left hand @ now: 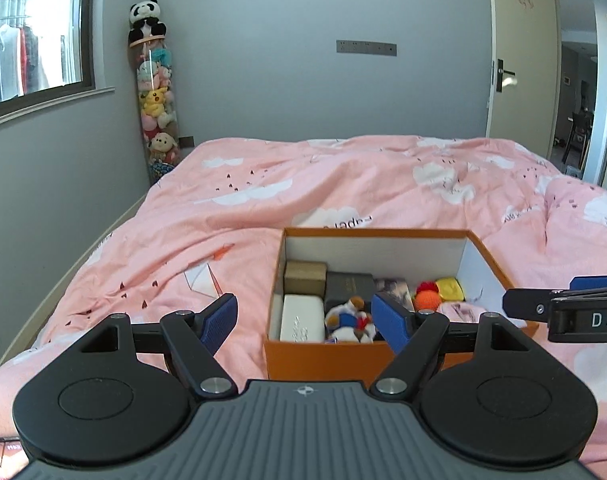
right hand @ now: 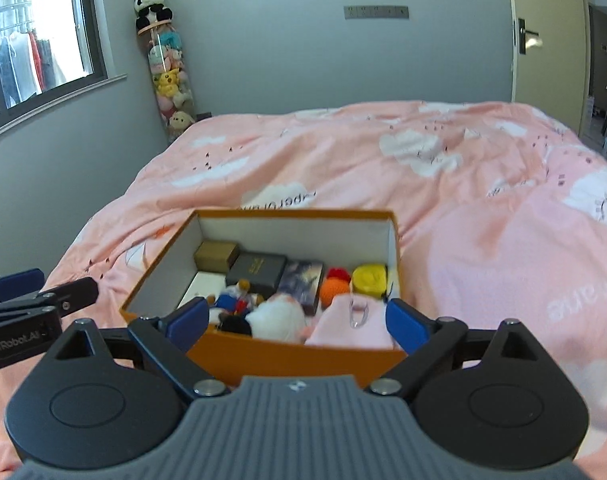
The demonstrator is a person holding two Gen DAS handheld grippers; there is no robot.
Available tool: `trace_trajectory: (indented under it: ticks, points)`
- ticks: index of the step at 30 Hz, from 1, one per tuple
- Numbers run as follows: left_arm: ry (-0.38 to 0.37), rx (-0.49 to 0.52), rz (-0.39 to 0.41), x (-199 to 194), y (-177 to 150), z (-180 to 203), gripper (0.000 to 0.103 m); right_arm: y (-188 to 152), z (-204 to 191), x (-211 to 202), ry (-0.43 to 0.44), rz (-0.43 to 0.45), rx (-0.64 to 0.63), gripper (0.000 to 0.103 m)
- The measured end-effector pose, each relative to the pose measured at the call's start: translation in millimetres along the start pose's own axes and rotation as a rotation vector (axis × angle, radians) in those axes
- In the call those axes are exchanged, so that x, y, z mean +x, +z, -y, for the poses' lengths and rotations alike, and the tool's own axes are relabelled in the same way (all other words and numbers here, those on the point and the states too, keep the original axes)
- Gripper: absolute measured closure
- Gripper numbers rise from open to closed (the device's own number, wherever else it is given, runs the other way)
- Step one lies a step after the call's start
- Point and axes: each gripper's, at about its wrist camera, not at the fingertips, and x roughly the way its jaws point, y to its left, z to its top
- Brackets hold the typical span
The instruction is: Organize objects
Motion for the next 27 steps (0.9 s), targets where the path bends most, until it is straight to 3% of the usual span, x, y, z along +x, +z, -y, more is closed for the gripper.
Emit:
trace_trajectory:
  ticks: [12,27]
  points:
    - [-0.022,0.002,-0.062,4,-10,3,0.014,-22,-2,2,0.016,-0.037,-0.024,0.008]
    - [-0.024,-0.011,-0.084,5,-13,1,0.014,-26,-6,8,0.031,-0.082,-0.031,0.008]
